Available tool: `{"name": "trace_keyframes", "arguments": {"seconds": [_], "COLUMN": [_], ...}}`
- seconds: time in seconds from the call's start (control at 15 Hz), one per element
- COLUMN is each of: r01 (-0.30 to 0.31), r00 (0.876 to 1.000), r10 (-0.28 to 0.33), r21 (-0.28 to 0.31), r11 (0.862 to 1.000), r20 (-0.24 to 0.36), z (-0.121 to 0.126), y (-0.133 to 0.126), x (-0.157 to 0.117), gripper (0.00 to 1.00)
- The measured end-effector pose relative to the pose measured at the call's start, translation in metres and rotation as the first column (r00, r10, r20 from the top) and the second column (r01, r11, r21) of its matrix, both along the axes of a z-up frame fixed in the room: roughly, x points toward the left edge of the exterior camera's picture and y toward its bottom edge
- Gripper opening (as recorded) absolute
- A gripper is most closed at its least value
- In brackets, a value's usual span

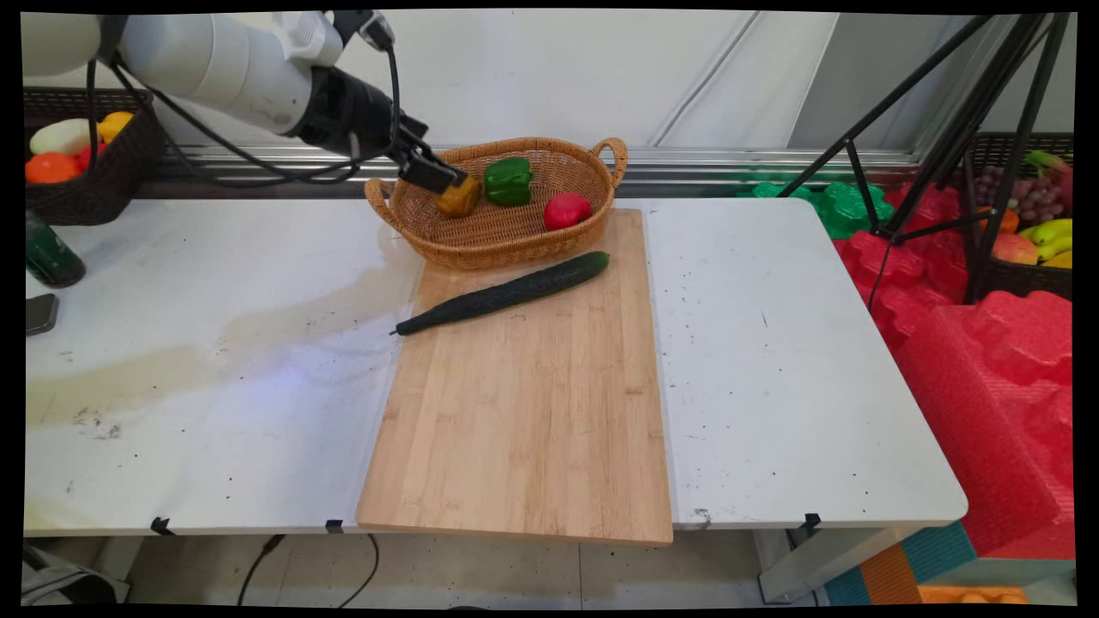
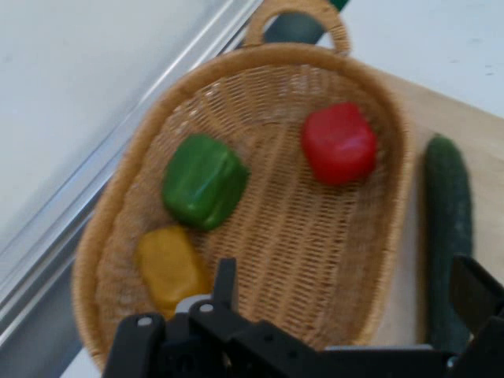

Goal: Pick up the potato from the vegetable basket

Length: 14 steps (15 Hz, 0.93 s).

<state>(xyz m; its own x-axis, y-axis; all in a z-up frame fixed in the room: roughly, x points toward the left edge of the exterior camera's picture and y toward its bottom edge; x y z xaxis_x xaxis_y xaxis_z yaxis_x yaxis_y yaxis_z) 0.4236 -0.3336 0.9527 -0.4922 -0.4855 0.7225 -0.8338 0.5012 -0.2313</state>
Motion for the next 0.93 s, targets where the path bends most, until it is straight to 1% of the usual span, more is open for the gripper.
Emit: {"name": "trace_keyframes", "arguments": {"seconds": [0.2, 0.6, 0.8, 0.93], "r01": [-0.047, -0.096, -0.136, -0.172], "r00": [0.999, 0.995, 0.990, 0.984], "r10": [0.047, 0.095, 0.134, 0.170], "r21": [0.009, 0.022, 0.030, 0.039], "r11": [0.999, 0.995, 0.990, 0.984], "r20": [0.018, 0.040, 0.044, 0.049], "z": [0.002, 0.002, 0.000, -0.004], "y": [-0.016, -0.034, -0.044, -0.057], "x": [0.011, 0.024, 0.027, 0.026], "gripper": [1.00, 1.00, 1.00, 1.00]}}
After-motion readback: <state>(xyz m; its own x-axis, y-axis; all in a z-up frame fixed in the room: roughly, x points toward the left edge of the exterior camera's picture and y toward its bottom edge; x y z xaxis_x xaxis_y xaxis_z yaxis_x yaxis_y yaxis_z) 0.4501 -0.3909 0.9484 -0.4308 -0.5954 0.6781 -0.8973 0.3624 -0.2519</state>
